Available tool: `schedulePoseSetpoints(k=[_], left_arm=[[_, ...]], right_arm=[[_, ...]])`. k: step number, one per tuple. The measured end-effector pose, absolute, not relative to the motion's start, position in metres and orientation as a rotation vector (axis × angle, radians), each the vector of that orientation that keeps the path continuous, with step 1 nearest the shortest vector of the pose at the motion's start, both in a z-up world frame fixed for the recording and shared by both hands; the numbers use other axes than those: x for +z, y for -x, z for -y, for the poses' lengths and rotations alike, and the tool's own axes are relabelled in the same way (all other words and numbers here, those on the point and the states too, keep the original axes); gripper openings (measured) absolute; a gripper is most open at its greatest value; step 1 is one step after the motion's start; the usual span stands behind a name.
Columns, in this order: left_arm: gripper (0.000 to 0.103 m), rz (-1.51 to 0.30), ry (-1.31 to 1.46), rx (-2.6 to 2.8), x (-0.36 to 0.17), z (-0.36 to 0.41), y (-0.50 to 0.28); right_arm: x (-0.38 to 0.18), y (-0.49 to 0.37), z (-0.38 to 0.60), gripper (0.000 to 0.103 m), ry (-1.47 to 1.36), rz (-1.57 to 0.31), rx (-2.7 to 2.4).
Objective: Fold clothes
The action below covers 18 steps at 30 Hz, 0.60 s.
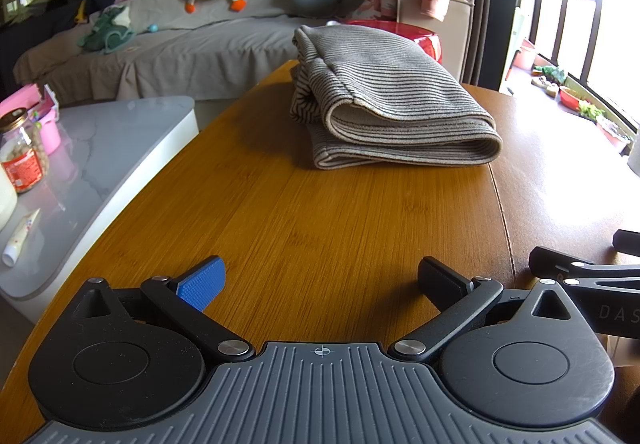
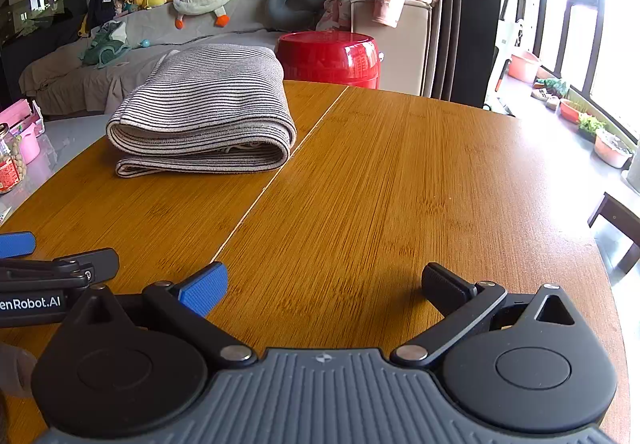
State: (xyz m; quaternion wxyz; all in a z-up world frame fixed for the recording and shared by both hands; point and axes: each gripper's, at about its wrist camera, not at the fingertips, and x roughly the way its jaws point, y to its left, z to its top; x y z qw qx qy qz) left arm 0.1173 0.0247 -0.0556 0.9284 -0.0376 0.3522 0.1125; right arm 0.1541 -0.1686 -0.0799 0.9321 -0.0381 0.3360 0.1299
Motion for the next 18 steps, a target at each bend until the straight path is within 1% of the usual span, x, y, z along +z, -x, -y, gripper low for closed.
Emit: schedulePoseSetpoints(k=[18], left_arm=[[0.103, -0.721, 0.076, 0.230, -0.0556, -0.0237, -0.1173]], right_arm=[[-0.0801, -0.1542, 0.1683, 0.103, 0.078, -0.688, 0.266]])
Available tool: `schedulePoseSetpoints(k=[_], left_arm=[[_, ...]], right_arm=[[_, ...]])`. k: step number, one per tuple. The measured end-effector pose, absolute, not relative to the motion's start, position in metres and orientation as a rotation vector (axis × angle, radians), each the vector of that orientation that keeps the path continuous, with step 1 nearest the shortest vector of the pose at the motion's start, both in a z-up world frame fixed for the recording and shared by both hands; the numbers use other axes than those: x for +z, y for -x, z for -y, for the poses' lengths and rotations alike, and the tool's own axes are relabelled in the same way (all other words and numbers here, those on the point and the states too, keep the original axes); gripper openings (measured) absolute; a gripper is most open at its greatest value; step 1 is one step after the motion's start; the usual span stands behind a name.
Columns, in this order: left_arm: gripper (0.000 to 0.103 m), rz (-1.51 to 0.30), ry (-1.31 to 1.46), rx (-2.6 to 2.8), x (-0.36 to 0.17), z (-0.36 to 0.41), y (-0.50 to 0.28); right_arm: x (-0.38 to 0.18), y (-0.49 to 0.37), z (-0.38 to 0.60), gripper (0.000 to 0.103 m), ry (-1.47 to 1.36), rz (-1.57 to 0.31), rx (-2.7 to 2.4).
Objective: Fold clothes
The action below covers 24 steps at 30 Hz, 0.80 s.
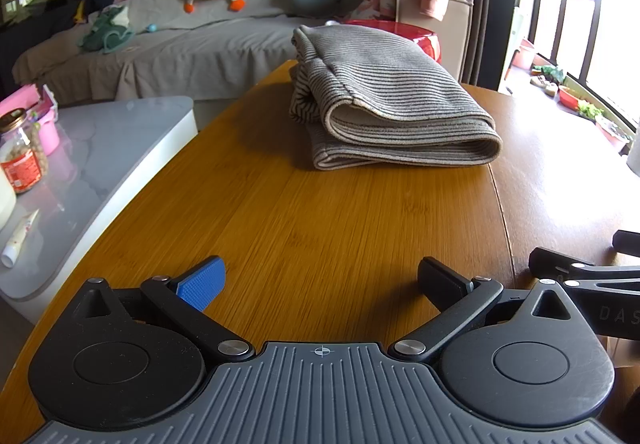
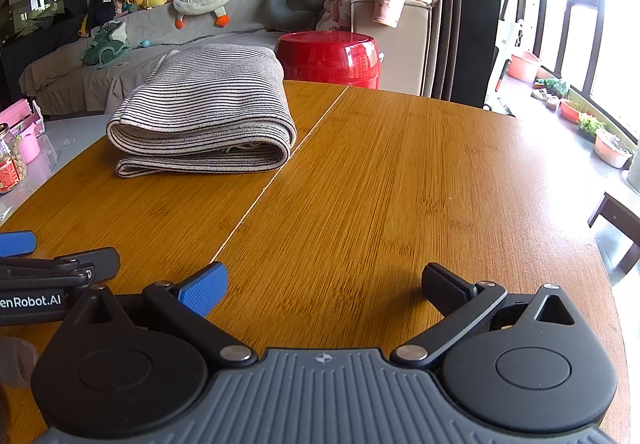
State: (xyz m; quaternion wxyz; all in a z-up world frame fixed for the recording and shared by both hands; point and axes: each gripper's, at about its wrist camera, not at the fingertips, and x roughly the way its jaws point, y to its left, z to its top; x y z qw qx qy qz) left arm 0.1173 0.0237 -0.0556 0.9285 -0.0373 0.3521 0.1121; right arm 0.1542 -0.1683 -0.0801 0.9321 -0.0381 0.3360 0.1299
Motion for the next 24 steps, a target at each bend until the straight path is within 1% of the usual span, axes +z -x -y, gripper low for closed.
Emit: schedulePoseSetpoints(k=[24], left_arm=[[0.103, -0.722, 0.074, 0.231, -0.0562, -0.0243, -0.1203]], right_arm=[[-0.0797, -0.1567, 0.1695, 0.103, 0.088, -0.686, 0.294]])
